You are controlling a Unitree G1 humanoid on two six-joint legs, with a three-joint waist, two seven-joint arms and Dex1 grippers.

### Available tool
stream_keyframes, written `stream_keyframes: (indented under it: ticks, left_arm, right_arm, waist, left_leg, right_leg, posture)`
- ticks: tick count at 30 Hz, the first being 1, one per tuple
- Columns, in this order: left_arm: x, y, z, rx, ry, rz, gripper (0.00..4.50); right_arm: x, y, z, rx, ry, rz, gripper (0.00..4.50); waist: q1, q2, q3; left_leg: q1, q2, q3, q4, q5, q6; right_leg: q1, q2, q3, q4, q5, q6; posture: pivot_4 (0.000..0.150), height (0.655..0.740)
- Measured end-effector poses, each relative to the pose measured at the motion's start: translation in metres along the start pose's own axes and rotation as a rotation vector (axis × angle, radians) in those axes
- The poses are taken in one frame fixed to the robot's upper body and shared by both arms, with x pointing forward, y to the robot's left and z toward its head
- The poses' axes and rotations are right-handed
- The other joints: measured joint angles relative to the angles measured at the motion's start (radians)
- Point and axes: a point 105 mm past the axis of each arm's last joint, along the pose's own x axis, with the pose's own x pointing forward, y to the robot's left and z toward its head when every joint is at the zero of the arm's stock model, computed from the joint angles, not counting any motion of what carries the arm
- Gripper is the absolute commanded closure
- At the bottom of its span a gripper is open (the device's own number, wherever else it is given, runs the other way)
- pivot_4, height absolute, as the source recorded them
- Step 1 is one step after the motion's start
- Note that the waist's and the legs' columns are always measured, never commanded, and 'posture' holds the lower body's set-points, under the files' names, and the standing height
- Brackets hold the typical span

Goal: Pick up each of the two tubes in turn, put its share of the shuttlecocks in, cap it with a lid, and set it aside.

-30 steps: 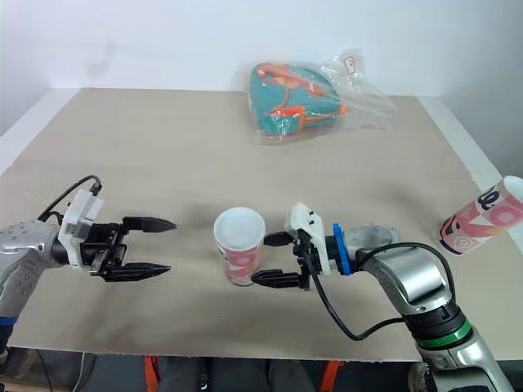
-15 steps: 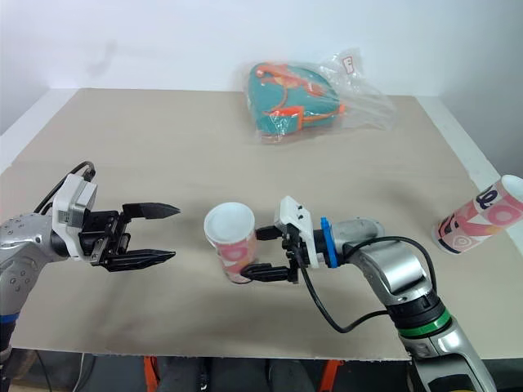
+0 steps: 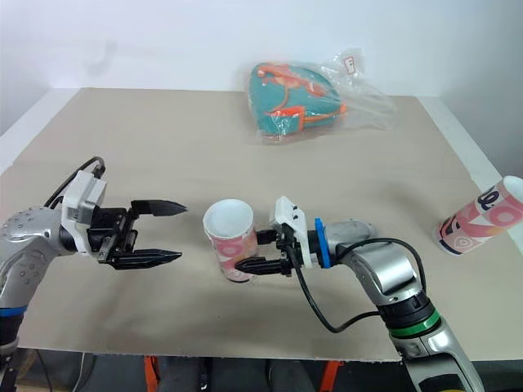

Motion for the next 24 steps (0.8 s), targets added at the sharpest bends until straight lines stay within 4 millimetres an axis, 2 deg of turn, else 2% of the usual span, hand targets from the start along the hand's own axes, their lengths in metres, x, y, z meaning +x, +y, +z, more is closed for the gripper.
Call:
stream_keyframes:
  ticks: [1,9,13,17,20,22,24]
  left_arm:
    - [0.0,0.001,0.0,0.001,0.0,0.002,0.0]
    - [0.016,0.007,0.011,0.027,-0.06,-0.052,0.0]
    - [0.031,0.011,0.021,0.036,-0.102,-0.095,0.0]
    - [0.039,0.014,0.024,0.028,-0.117,-0.132,0.0]
    - [0.045,0.015,0.028,0.029,-0.129,-0.158,0.0]
    - [0.049,0.018,0.031,0.031,-0.142,-0.167,0.0]
    - [0.055,0.022,0.034,0.028,-0.168,-0.18,0.0]
  right_arm:
    - [0.0,0.0,0.0,-0.001,-0.001,-0.002,2.67]
    - [-0.003,-0.003,0.0,0.003,-0.001,-0.03,2.67]
    - [-0.015,-0.013,0.002,0.004,-0.015,-0.117,2.67]
    - [-0.042,-0.029,0.003,0.005,-0.028,-0.279,2.67]
    - [-0.071,-0.042,0.004,0.012,-0.04,-0.433,2.67]
    - [-0.096,-0.051,-0.003,0.039,-0.054,-0.567,2.67]
    - [-0.131,-0.061,-0.016,0.076,-0.063,-0.748,2.67]
  waist:
    - [0.0,0.0,0.0]
    - [0.001,0.0,0.0]
    - [0.002,0.0,0.0]
    - [0.002,0.0,0.0]
    - [0.002,0.0,0.0]
    - [0.003,0.0,0.0]
    - [0.01,0.0,0.0]
  left_leg:
    - [0.0,0.0,0.0,0.0,0.0,0.0]
    - [0.0,0.0,0.0,0.001,0.0,0.0]
    - [0.0,-0.001,0.0,0.002,0.0,0.0]
    - [-0.001,-0.002,0.0,0.001,0.0,0.0]
    - [-0.001,-0.002,-0.001,0.001,0.0,0.0]
    - [-0.001,-0.002,-0.001,0.001,0.0,0.0]
    - [-0.001,-0.004,-0.001,0.002,0.0,0.0]
  right_leg:
    - [0.0,0.0,0.0,0.0,0.0,0.0]
    - [0.001,0.0,0.0,0.0,0.001,0.001]
    - [0.001,0.0,0.001,0.0,0.001,0.002]
    - [0.001,0.0,0.002,0.0,0.001,0.001]
    - [0.001,0.0,0.002,0.0,0.001,0.001]
    - [0.002,0.0,0.002,0.0,0.001,0.001]
    - [0.002,-0.001,0.002,0.0,0.001,0.001]
  posture:
    - [0.15,0.7387]
    - [0.15,0.7387]
    - [0.15,0.7387]
    - [0.15,0.7387]
    - [0.15,0.7387]
    - [0.15,0.7387]
    - [0.15,0.7387]
